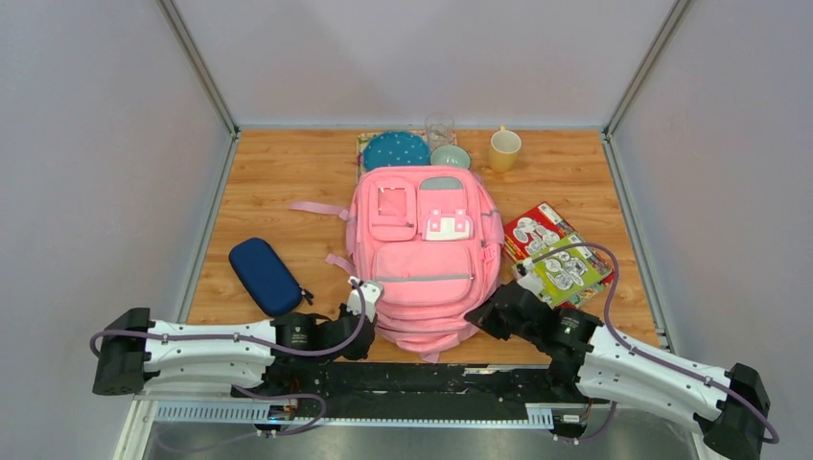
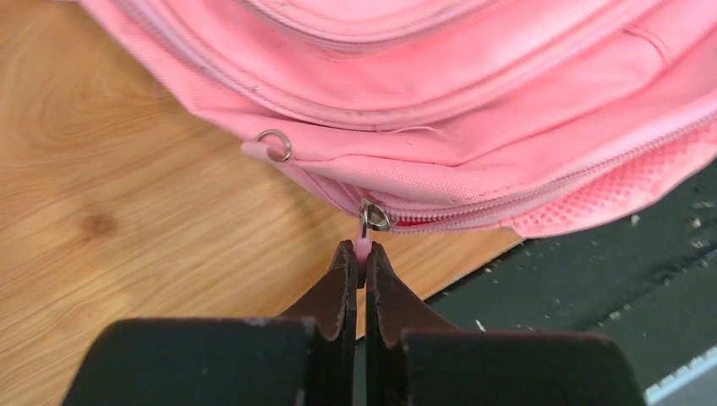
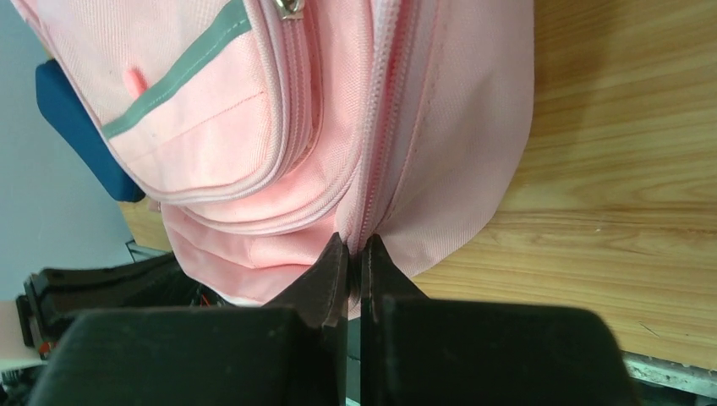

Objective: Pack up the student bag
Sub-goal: Unzip the student bag at the center of the board.

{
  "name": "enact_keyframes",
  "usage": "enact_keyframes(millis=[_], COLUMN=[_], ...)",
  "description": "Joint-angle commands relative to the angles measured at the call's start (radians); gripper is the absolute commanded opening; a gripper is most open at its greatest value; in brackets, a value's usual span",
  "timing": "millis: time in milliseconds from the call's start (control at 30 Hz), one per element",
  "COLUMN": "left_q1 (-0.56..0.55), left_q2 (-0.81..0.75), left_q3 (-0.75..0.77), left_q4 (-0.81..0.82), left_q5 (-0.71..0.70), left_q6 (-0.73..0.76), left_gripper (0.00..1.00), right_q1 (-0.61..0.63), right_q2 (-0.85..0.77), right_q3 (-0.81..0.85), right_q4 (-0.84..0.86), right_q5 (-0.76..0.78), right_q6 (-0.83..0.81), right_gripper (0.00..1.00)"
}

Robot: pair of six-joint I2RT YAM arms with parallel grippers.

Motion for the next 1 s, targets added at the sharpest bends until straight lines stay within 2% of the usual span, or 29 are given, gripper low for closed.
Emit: enact_keyframes(millis=[0,167,267,400,500,600,700,800,867,933,967], left_q1=[0.09,0.164,0.188,0.196,0.202,0.204,0.202,0.202,0.202,0.204,0.204], left_q2=[-0.035,-0.046,-0.049,-0.056,-0.072,-0.133,-0.208,-0.274,-0.294,-0.302,-0.299], left_q3=[-0.001,-0.01,-0.01,0.012,0.016,-0.031,-0.073,-0.096,-0.096,-0.079,-0.071], left_q4=[-0.22,-0.243,-0.261,-0.332,-0.327,-0.168,-0.074,-0.066,-0.126,-0.181,-0.224], left_q5=[-0.157,-0.201,-0.282,-0.376,-0.408,-0.324,-0.217,-0.159,-0.154,-0.151,-0.14], left_q6=[-0.04,-0.014,-0.018,-0.05,0.004,0.194,0.264,0.226,0.185,0.122,0.106], left_gripper=[0.0,0.0,0.0,0.0,0.0,0.0,0.0,0.0,0.01,0.14,0.3], right_q1=[-0.005,-0.005,-0.005,-0.006,-0.005,-0.006,-0.006,-0.006,-0.006,-0.006,-0.006], right_q2=[0.02,0.052,0.055,0.037,0.037,0.06,0.09,0.136,0.164,0.204,0.213], right_q3=[0.059,0.09,0.099,0.093,0.085,0.092,0.107,0.118,0.121,0.141,0.15], right_q4=[-0.017,-0.011,-0.019,-0.027,-0.025,-0.022,0.009,0.07,0.104,0.096,0.069], right_q5=[0.043,0.004,-0.006,-0.017,-0.025,-0.025,-0.042,-0.086,-0.112,-0.115,-0.112], right_q6=[-0.111,-0.187,-0.214,-0.227,-0.236,-0.26,-0.314,-0.345,-0.354,-0.36,-0.36], right_gripper=[0.0,0.0,0.0,0.0,0.0,0.0,0.0,0.0,0.0,0.0,0.04])
